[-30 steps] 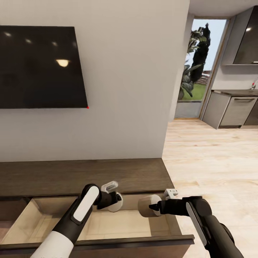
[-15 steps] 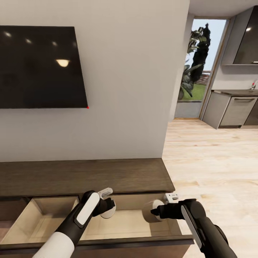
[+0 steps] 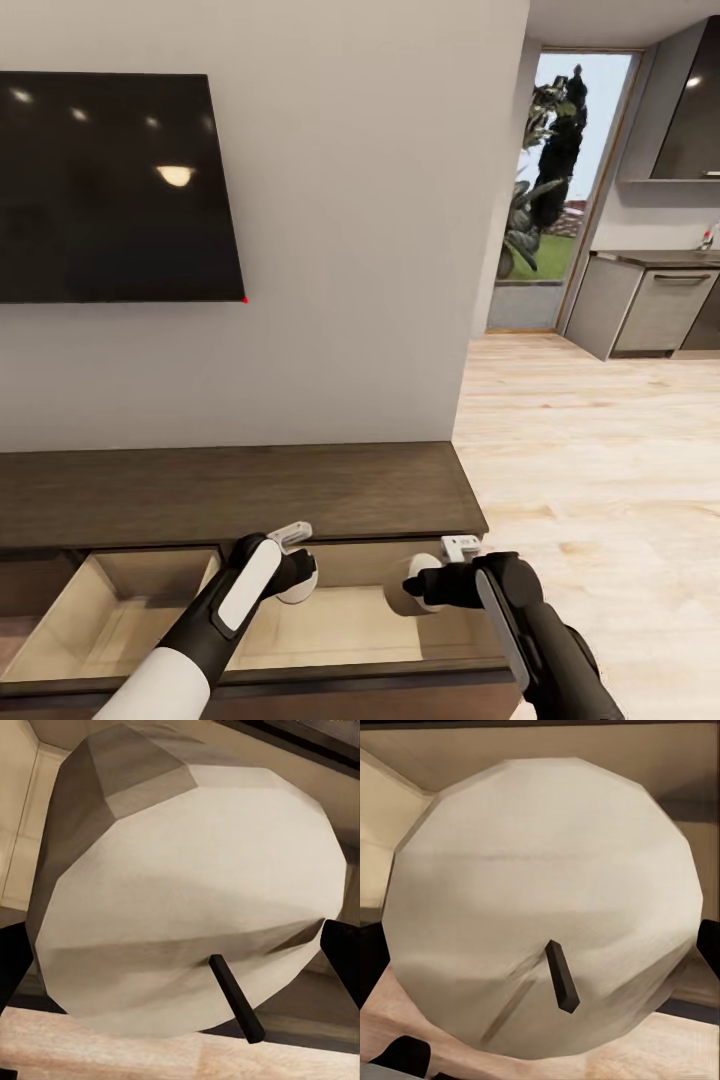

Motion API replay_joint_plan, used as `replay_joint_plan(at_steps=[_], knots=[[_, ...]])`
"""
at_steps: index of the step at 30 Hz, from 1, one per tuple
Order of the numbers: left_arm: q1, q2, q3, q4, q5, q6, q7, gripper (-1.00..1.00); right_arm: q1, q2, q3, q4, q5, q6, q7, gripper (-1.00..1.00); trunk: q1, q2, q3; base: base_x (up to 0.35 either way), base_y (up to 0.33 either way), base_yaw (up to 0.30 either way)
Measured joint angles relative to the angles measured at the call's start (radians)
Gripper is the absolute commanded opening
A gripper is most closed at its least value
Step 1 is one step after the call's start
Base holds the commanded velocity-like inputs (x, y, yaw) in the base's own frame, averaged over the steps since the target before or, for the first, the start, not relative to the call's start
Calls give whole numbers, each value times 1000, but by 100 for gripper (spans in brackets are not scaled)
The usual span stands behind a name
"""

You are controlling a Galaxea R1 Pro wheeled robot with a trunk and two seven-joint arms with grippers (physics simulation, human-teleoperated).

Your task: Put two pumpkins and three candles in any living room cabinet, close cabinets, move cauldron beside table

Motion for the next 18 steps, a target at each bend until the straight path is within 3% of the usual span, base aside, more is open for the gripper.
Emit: replay_joint_plan(at_steps=[11,18], knots=[[1,-2,-3,1,1,-2,5,-100,-2,28,2,28,1,-12,-58,-100,0,0,0,0,0,0],[0,-6,-4,25,2,-2,9,-100,-3,91,82,28,-21,-20,-189,-100,0,0,0,0,0,0]])
